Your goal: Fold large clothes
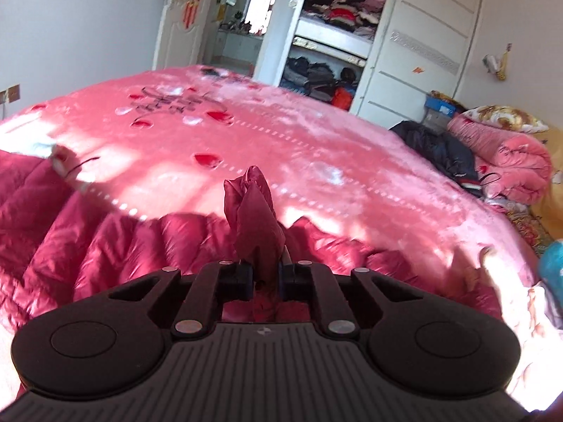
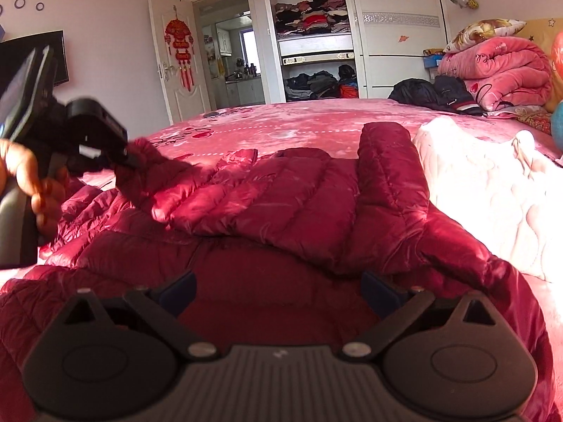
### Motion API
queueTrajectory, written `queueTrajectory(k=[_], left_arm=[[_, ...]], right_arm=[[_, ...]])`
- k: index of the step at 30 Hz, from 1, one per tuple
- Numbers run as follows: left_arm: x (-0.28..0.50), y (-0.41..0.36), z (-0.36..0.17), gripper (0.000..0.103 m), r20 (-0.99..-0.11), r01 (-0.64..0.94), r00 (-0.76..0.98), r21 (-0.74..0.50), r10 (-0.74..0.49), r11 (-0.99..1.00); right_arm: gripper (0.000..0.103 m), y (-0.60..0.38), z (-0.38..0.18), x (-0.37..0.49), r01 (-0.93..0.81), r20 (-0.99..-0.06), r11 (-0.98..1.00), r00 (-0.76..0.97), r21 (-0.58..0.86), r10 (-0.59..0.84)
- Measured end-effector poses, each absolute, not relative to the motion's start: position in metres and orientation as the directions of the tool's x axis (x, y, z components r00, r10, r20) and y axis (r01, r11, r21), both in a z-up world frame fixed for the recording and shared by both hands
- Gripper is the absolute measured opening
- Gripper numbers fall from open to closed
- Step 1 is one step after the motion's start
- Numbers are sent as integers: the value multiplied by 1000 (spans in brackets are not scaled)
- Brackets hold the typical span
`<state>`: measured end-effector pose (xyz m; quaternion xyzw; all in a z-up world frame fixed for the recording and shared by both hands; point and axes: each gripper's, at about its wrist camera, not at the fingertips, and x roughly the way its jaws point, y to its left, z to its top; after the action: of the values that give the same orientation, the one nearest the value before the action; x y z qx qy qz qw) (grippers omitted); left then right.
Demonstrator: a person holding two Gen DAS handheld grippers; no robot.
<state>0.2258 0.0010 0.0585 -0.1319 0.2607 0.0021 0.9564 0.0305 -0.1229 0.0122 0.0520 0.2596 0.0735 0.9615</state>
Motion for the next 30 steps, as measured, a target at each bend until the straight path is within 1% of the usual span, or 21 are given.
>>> queueTrajectory(k=[2, 5, 7, 11, 13, 15, 18, 23, 25, 30], left_arm=[[219, -16, 92, 11, -448, 14, 883, -272, -140, 962], [204, -51, 139, 10, -376, 157, 891, -269, -254, 950], [189, -84, 172, 10, -330, 280, 871, -273, -363, 920], [149, -145, 220, 10, -264, 477, 800, -265, -539, 838], [124, -175, 240, 10, -237, 573, 741, -265, -628, 776], [100, -208, 258, 10, -219, 654, 675, -263, -704, 709], [68, -252, 274, 10, -224, 745, 570, -267, -791, 612], [20, -319, 279, 10, -256, 835, 411, -279, -875, 474], [16, -347, 274, 10, -280, 850, 366, -288, -887, 442], [-9, -412, 241, 10, -357, 868, 310, -273, -881, 415]], right_arm=[[100, -119, 11, 30, -133, -511, 981, 840, 138, 186], [100, -111, 10, 29, -171, -527, 980, 826, 102, 199], [100, -104, 9, 27, -207, -542, 976, 814, 69, 211], [100, -95, 7, 23, -254, -562, 967, 800, -3, 209], [100, -97, 7, 21, -253, -561, 967, 804, -28, 195], [100, -104, 8, 20, -233, -563, 972, 807, -22, 180], [100, -121, 7, 19, -181, -570, 983, 806, 19, 160], [100, -139, 3, 22, -109, -602, 990, 786, 94, 143], [100, -139, 1, 22, -110, -617, 990, 774, 89, 142], [102, -129, -3, 24, -154, -655, 988, 746, 5, 120]])
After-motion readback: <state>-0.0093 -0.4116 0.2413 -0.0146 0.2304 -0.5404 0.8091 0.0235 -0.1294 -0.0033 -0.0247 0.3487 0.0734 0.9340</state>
